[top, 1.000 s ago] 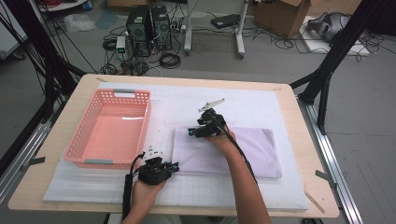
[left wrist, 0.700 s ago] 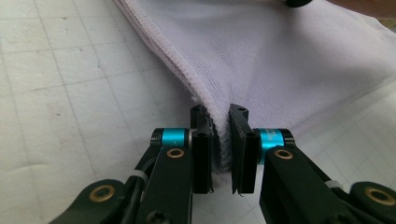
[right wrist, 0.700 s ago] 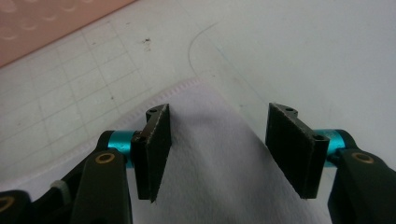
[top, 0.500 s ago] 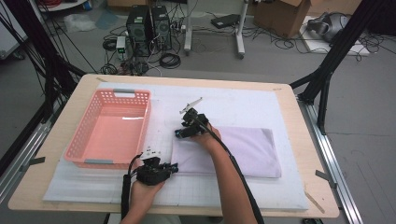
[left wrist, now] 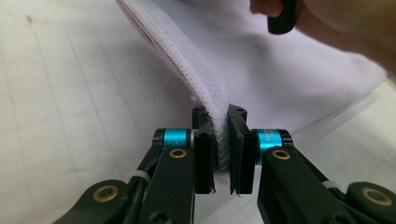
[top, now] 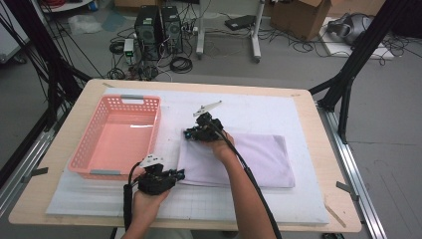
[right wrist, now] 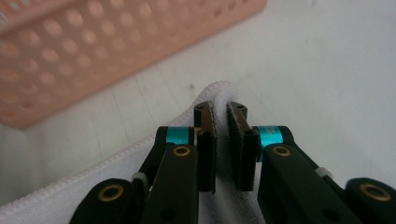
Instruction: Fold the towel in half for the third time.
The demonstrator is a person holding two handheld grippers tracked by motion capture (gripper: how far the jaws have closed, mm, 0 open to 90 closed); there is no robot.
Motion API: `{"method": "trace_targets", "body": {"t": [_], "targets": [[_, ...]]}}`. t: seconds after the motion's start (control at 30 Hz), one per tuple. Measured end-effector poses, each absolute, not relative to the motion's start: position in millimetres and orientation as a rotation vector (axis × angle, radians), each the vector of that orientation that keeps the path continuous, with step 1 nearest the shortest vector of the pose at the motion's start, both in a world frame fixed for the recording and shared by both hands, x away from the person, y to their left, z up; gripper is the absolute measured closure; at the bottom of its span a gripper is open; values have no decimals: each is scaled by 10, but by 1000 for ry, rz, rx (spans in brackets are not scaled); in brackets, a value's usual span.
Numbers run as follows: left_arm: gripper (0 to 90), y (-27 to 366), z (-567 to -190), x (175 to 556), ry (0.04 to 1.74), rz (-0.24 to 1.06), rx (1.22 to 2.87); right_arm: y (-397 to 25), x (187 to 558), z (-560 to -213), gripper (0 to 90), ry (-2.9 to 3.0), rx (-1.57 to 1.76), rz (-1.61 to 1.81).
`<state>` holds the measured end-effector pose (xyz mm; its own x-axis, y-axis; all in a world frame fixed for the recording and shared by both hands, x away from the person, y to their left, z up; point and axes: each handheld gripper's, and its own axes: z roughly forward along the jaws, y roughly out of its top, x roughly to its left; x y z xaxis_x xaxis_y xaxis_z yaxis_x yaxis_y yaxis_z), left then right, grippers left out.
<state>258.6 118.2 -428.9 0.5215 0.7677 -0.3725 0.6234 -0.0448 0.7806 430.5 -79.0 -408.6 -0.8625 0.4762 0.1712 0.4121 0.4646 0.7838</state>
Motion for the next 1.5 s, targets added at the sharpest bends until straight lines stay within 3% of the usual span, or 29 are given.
{"method": "trace_targets", "body": {"t": [0.43, 0.83, 1.5], "targets": [[818, 923, -4112, 2709, 1051, 69, 1719, -1200, 4235, -3841, 827, 2536, 780, 1391], [814, 322, -4053, 2938, 958, -15, 1789, -1853, 4174, -3871, 827, 2426, 898, 1408], [812, -668, -4139, 3108, 868, -48, 1909, -2654, 4045, -3966, 826, 2287, 1050, 1394]]}}
